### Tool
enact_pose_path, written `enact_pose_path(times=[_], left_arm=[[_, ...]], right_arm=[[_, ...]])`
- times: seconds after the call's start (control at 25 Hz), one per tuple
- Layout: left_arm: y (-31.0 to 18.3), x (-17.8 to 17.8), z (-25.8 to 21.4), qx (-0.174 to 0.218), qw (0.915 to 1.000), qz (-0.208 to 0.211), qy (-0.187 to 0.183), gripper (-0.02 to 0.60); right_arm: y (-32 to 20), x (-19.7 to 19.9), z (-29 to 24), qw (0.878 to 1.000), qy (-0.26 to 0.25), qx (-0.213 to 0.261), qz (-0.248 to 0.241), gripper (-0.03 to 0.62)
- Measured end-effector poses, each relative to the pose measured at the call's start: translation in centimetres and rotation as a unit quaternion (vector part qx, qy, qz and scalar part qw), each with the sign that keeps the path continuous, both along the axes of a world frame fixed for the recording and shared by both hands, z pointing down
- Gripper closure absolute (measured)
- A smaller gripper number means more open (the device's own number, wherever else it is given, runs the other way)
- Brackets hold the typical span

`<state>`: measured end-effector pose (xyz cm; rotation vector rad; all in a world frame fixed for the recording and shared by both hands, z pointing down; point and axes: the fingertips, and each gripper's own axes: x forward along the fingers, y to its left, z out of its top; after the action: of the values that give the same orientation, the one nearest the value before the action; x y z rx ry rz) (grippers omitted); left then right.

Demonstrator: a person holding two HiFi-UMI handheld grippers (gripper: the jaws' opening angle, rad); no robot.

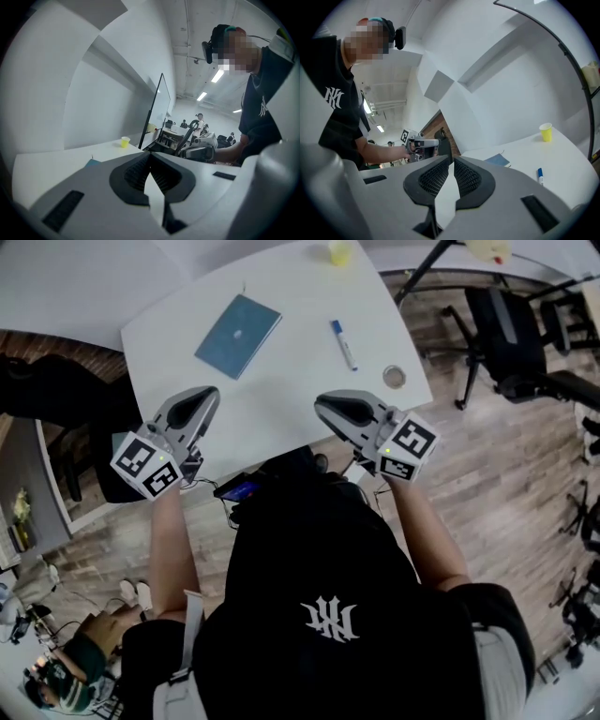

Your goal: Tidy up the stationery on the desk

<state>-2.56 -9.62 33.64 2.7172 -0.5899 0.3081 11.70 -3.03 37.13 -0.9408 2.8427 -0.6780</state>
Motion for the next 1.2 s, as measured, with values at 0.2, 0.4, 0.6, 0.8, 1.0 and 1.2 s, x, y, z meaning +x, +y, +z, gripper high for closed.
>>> enact_pose_path(times=[0.2, 0.4, 0.6, 0.8, 1.0, 1.2], left_arm=[[-3.9, -0.3, 1.4, 0.0, 0.9995, -0.017, -0.028, 0.578], [-8.3, -1.1, 3.0, 0.006, 0.998, -0.022, -0.059, 0.578], [-12.4, -3.6, 5.0, 0.013, 0.9958, -0.029, -0.086, 0.578], [-15.4, -5.1, 7.8, -0.009, 0.9947, -0.036, -0.096, 0.577], [-16.9, -5.0, 11.9, -0.037, 0.9893, -0.041, -0.135, 0.572], [-18.6, -5.1, 15.5, -0.078, 0.9817, -0.045, -0.168, 0.553]], right_arm=[[-3.7, 0.2, 0.5, 1.0, 0.011, -0.012, 0.003, 0.548], [-7.7, -0.6, 1.6, 0.999, 0.021, -0.028, -0.002, 0.546], [-11.6, -2.5, 2.7, 0.999, 0.032, -0.044, -0.001, 0.546], [-15.1, -2.4, 4.1, 0.996, 0.05, -0.07, 0.021, 0.479], [-17.1, -1.4, 6.9, 0.991, 0.085, -0.098, 0.023, 0.451], [-19.9, -1.3, 10.7, 0.984, 0.08, -0.16, 0.024, 0.431]])
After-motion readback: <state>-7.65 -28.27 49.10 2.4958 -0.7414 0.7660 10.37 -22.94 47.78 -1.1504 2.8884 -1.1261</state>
